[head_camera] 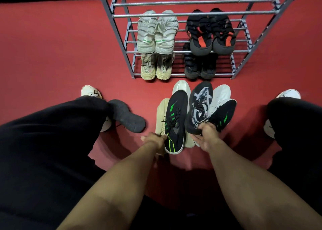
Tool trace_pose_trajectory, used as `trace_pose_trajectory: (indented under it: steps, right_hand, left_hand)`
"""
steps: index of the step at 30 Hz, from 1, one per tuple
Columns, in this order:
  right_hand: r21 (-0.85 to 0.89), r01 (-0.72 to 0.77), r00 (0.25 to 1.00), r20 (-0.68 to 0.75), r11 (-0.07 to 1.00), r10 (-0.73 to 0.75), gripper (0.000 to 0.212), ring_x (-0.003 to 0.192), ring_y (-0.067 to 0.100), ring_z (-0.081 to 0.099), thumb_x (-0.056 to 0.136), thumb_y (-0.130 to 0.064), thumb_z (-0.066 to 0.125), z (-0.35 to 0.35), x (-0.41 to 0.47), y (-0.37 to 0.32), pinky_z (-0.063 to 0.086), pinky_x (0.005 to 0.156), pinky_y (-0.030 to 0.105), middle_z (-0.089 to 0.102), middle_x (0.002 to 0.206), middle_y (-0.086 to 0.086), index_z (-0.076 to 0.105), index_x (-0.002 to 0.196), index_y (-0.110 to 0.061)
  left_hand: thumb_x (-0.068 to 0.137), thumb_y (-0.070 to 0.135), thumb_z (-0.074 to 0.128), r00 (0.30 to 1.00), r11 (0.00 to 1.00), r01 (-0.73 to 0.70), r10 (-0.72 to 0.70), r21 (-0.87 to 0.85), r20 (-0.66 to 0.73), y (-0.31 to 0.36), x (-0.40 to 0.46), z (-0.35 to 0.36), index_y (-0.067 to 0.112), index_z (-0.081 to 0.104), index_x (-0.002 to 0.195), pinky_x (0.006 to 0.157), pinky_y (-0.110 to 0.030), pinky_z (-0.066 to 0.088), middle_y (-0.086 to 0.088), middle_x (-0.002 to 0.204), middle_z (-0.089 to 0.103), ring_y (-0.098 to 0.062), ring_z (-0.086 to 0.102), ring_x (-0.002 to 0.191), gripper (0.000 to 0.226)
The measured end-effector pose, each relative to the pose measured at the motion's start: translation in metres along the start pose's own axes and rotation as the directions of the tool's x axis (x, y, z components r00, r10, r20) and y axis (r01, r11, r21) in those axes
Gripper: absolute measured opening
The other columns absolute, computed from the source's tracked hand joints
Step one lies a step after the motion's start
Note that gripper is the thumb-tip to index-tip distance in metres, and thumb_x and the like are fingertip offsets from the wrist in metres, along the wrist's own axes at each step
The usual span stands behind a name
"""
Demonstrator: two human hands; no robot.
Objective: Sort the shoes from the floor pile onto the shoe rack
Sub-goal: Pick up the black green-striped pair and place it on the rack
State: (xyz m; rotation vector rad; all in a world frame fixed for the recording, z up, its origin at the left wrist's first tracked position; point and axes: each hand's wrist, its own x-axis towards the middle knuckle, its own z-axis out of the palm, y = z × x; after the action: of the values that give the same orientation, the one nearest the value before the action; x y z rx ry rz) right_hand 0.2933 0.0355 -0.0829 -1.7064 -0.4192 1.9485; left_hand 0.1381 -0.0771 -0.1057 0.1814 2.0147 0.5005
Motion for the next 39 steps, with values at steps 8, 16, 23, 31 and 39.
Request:
trace_pose_trajectory:
  steps: [8,16,23,31,39]
  right_hand:
    - [-0.045,-0.014,1.0,0.01,0.999,0.014,0.045,0.103,0.038,0.066,0.091,0.002,0.046,0.0,0.003,0.002,0.056,0.073,0.044,0.063,0.125,0.017,0.043,0.133,-0.014]
    - [-0.033,-0.062,0.998,0.003,0.998,0.063,0.039,0.102,0.037,0.065,0.093,0.0,0.05,0.001,0.005,0.002,0.058,0.069,0.043,0.063,0.122,0.017,0.048,0.128,-0.014]
    - [0.018,-0.113,0.993,0.039,0.993,0.112,0.033,0.097,0.034,0.064,0.093,-0.005,0.051,-0.004,0.004,-0.002,0.06,0.07,0.044,0.061,0.11,0.014,0.053,0.125,-0.01]
    - [0.09,-0.099,0.991,0.095,0.991,0.09,0.019,0.097,0.03,0.062,0.087,-0.006,0.054,0.003,-0.005,-0.024,0.058,0.054,0.03,0.063,0.111,0.014,0.061,0.105,-0.006]
    - [0.004,0.054,0.983,0.175,0.999,-0.054,0.015,0.066,0.028,0.069,0.083,-0.003,0.047,0.026,-0.055,-0.09,0.056,0.051,0.03,0.066,0.087,0.014,0.054,0.094,-0.01]
  left_hand:
    - [0.092,0.047,0.052,0.995,0.999,0.004,-0.009,0.05,0.096,0.007,-0.012,0.015,0.002,0.06,0.111,0.07,-0.041,0.055,-0.022,0.1,0.069,-0.039,0.069,0.08,0.049]
    - [0.076,0.018,0.081,0.976,0.993,-0.114,0.12,-0.045,0.181,-0.004,-0.015,0.016,0.006,0.06,0.109,0.081,-0.034,0.053,-0.018,0.108,0.069,-0.025,0.065,0.083,0.041]
    - [0.071,0.029,0.083,0.968,0.96,0.042,0.029,-0.276,0.251,0.004,-0.023,0.019,0.016,0.051,0.104,0.063,-0.032,0.054,-0.001,0.084,0.061,-0.017,0.06,0.069,0.049]
    - [0.08,0.019,0.076,0.935,0.89,0.069,0.1,-0.45,0.341,0.025,-0.028,-0.002,0.019,0.057,0.097,0.061,-0.027,0.06,0.001,0.091,0.069,-0.011,0.065,0.072,0.026]
    - [0.083,0.017,0.072,0.924,0.824,-0.043,0.247,-0.565,0.29,0.069,-0.064,-0.047,0.009,0.068,0.091,0.056,-0.027,0.06,-0.001,0.075,0.074,-0.012,0.068,0.071,0.012]
